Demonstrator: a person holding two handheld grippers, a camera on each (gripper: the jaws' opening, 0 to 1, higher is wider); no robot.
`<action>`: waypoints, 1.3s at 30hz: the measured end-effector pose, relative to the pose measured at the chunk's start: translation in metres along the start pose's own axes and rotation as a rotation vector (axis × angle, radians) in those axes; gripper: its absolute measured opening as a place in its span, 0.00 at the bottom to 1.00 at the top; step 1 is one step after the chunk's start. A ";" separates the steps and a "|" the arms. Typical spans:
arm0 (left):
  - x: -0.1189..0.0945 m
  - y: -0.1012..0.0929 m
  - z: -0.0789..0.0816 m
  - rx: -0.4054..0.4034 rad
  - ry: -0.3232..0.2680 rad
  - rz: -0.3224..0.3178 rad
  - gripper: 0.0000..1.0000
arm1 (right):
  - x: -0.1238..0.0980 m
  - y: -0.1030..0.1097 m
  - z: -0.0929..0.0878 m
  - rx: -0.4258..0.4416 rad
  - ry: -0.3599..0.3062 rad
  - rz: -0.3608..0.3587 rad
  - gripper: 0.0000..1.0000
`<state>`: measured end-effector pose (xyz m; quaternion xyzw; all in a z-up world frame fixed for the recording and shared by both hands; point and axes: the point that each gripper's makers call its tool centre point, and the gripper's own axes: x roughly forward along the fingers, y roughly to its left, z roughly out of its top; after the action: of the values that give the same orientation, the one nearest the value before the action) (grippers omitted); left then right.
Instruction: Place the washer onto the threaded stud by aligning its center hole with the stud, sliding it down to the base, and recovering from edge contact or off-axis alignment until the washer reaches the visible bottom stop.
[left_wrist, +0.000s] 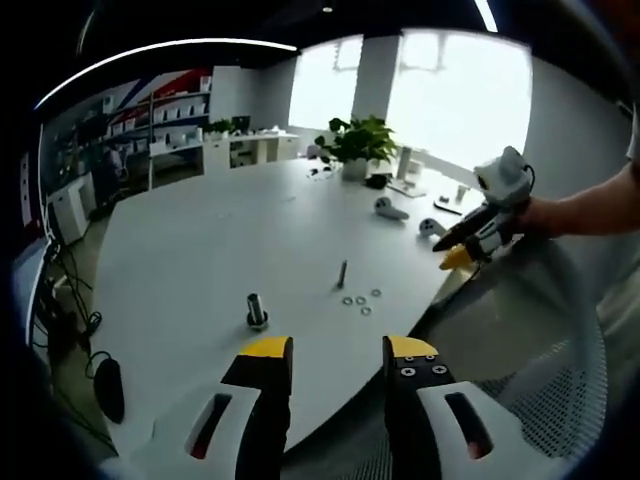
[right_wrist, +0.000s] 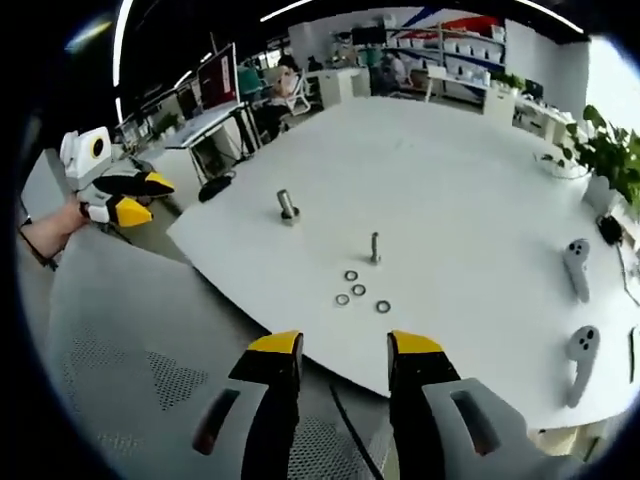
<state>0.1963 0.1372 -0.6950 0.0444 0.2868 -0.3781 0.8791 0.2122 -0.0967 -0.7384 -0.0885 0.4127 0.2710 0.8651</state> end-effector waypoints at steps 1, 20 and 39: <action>0.000 0.000 0.000 0.002 0.001 0.000 0.34 | -0.001 -0.001 0.005 0.011 -0.009 0.000 0.34; 0.001 0.001 -0.003 0.017 0.019 0.012 0.34 | 0.054 -0.013 0.020 0.100 0.048 0.046 0.34; 0.003 -0.004 -0.009 0.030 0.048 -0.012 0.32 | 0.123 0.020 -0.031 -0.247 0.334 0.118 0.27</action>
<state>0.1911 0.1357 -0.7038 0.0649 0.3022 -0.3864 0.8690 0.2439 -0.0430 -0.8512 -0.2133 0.5186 0.3511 0.7499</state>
